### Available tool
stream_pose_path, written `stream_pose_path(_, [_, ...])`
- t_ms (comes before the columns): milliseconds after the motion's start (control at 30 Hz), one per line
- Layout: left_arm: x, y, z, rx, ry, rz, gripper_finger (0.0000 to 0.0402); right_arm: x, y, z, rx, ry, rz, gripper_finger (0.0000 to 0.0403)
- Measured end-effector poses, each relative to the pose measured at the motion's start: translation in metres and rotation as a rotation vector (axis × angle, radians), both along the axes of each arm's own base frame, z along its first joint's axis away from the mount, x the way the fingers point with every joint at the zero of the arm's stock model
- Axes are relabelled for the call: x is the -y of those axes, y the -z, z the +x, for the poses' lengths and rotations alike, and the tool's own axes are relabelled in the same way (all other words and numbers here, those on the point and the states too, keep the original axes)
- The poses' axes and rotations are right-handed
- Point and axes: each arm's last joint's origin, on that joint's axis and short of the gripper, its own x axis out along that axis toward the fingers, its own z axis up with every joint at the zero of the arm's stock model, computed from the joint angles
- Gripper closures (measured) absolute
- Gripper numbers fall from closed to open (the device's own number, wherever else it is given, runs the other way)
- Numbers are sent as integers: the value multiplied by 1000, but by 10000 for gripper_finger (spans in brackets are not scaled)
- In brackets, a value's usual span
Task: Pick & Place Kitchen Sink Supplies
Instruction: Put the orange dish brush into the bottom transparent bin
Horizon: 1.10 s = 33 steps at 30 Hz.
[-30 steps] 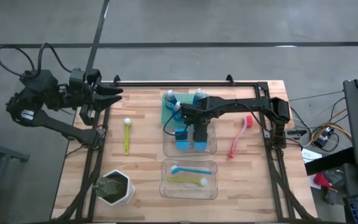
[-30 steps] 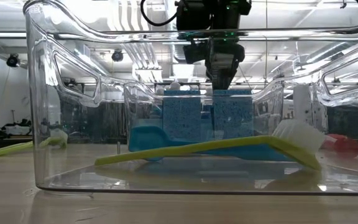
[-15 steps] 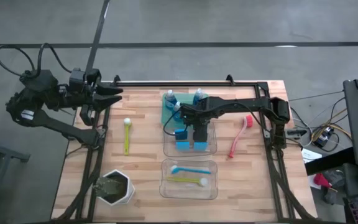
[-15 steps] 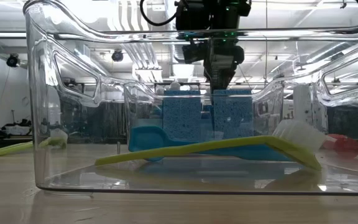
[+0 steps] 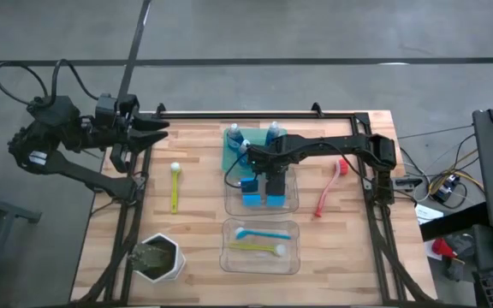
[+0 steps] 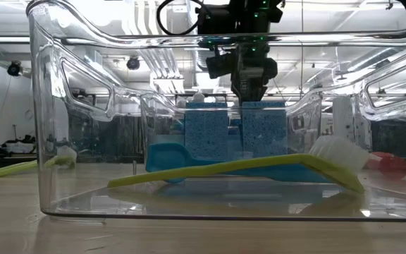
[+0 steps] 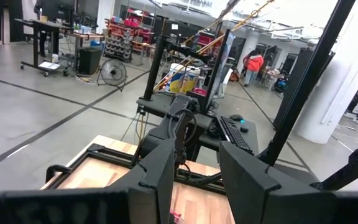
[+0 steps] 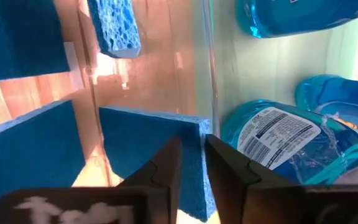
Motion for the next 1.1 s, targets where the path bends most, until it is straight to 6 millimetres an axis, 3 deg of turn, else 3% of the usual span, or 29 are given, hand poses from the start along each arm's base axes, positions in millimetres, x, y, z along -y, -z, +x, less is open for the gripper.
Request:
stream_pose_path(200, [0,0,0,0,-9,0,280,0,0,0,-5,-3,0,389])
stream_pose_path(433, [0,0,0,2,-11,3,280,0,-1,-1,-10,24,5,395])
stream_pose_path(667, [0,0,0,2,-11,3,280,0,-18,1,10,27,7,395])
stream_pose_path(900, [0,0,0,3,-11,2,280,-2,-60,-1,136,190,29,395])
stream_pose_path(1100, [0,0,0,1,-11,3,280,-8,-108,-22,319,491,102,395])
